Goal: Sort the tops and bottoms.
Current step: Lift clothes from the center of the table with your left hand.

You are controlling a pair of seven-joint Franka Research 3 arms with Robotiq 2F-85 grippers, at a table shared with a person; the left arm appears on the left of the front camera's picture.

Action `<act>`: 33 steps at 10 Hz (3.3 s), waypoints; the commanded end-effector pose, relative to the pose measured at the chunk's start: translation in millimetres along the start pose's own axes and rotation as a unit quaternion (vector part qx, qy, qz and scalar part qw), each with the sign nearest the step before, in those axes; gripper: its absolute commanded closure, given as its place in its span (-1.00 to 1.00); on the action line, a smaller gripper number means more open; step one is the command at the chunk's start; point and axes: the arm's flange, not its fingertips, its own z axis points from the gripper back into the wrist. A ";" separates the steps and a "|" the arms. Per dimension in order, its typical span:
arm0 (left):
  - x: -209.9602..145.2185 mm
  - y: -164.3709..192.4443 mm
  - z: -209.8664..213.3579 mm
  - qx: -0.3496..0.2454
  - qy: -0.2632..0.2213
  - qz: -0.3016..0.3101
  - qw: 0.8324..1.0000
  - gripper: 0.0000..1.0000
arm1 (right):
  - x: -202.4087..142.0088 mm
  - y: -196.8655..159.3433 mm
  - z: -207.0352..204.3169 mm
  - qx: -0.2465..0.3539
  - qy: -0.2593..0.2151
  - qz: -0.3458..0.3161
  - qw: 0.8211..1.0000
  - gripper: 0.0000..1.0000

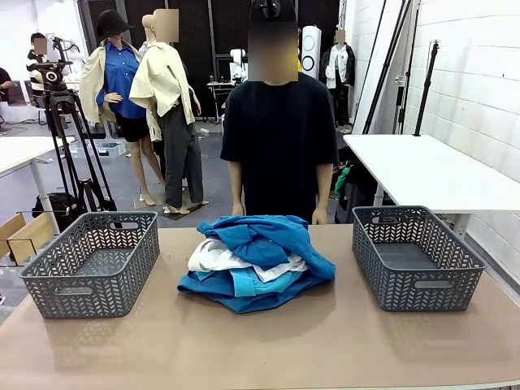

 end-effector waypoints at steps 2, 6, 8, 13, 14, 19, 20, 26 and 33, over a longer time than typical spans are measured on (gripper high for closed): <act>0.0 0.0 0.0 0.000 0.000 0.000 1.000 -1.00 | 1.5 0.9 -1.7 0.001 0.000 0.001 1.000 -1.00; 59.2 -25.8 38.6 -0.016 -0.066 -0.064 0.996 -1.00 | 1.5 0.9 -1.7 0.001 0.000 0.001 1.000 -1.00; 85.0 -56.4 76.2 -0.048 -0.113 -0.105 0.987 -1.00 | 1.5 0.9 -1.7 0.001 0.000 0.001 1.000 -1.00; 125.7 -206.4 181.2 -0.292 -0.139 -0.321 0.890 -1.00 | 1.5 0.9 -1.7 0.001 0.000 0.001 1.000 -1.00; 115.2 -238.4 193.0 -0.322 -0.115 -0.378 0.860 -1.00 | 1.5 0.9 -1.7 0.001 0.000 0.001 1.000 -1.00; 50.8 -354.6 198.9 -0.431 -0.162 -0.578 0.674 -1.00 | 1.5 0.9 -1.7 0.001 0.000 0.001 1.000 -1.00; 45.2 -363.4 191.2 -0.457 -0.149 -0.563 0.673 -1.00 | 1.5 0.9 -1.7 0.001 0.000 0.001 1.000 -1.00; 40.8 -364.2 202.2 -0.422 -0.145 -0.568 0.691 -1.00 | 1.5 0.9 -1.7 0.001 0.000 0.001 1.000 -1.00; 74.8 -501.8 136.9 -0.495 -0.108 -0.611 0.608 -1.00 | 1.5 0.9 -1.7 0.001 0.000 0.001 1.000 -1.00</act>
